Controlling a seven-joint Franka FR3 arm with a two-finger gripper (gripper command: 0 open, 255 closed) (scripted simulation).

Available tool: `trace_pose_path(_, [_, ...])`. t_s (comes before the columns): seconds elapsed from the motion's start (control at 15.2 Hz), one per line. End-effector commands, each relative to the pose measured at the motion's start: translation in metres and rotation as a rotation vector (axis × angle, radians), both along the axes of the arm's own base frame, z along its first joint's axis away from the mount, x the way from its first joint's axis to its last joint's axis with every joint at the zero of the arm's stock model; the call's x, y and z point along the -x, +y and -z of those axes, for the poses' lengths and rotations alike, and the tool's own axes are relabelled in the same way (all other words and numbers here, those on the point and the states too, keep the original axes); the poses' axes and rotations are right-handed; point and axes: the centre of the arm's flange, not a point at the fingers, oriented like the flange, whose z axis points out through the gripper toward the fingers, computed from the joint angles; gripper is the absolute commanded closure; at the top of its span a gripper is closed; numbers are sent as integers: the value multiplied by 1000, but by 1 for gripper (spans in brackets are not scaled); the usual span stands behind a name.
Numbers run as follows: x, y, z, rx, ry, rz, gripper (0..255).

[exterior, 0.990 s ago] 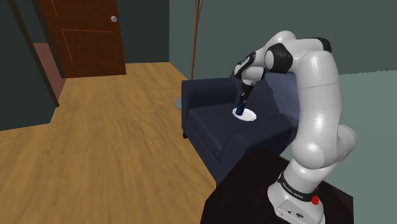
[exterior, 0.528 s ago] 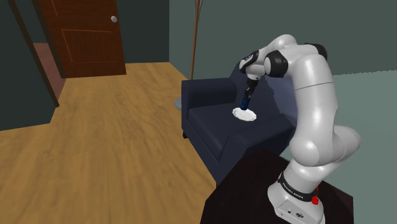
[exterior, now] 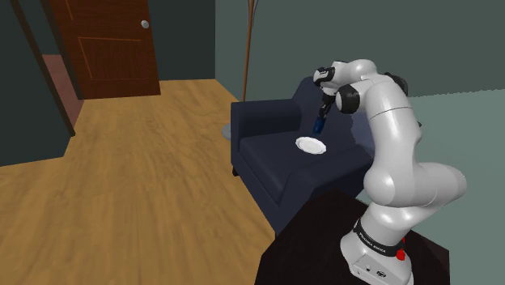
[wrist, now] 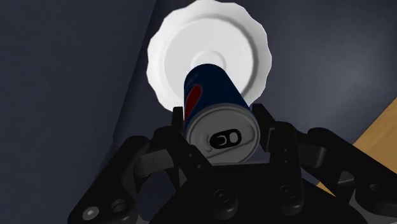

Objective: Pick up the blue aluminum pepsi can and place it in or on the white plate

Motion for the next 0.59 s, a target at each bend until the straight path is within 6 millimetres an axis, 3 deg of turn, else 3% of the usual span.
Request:
trace_pose_path(0.0, [0,-2,9,0,-1,-1,255])
trace_pose_path(0.53, [0,-2,51,0,-1,-1,255])
